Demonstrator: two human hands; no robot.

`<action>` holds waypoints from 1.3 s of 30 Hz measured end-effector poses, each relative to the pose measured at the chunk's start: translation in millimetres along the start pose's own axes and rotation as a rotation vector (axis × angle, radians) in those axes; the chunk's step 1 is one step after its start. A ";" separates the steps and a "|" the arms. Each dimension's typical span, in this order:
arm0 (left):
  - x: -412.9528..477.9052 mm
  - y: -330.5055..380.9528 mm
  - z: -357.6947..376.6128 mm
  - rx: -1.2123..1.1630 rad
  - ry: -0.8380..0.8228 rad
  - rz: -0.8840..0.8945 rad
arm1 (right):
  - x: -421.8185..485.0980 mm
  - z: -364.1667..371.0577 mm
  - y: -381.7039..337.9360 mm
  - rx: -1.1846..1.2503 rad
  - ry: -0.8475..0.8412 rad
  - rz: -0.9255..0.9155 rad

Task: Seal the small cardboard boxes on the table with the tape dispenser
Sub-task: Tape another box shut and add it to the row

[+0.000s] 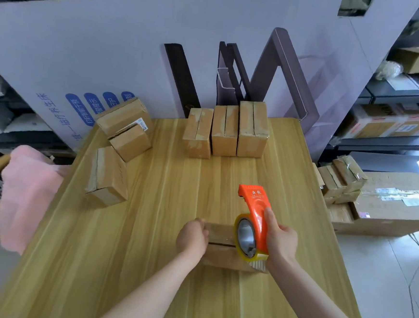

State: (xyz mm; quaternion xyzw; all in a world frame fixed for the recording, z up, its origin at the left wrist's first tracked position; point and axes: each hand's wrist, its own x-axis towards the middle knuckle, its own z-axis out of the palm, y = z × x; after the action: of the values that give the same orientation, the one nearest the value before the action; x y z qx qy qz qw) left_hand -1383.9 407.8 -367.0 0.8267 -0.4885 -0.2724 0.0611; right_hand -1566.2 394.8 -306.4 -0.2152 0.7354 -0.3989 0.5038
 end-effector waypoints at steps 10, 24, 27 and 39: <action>-1.7 -68.8 -41.0 -0.818 0.464 -0.682 | 6.7 -3.8 -45.5 0.002 -0.140 -0.084; 129.3 -67.6 -105.9 -1.209 0.390 -0.831 | 4.4 81.5 -43.7 0.002 -0.020 -0.126; 175.3 -62.9 -118.1 -1.291 0.376 -0.825 | 2.0 106.2 -42.6 0.007 0.037 -0.118; 282.5 -13.0 -145.9 -1.396 0.131 -0.692 | 7.1 180.7 -66.2 0.049 0.057 -0.142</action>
State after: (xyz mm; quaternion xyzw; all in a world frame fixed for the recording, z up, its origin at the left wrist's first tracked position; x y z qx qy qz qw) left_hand -1193.7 152.9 -358.9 0.7167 0.0860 -0.4709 0.5071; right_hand -1409.7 283.9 -288.8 -0.2430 0.7221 -0.4576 0.4583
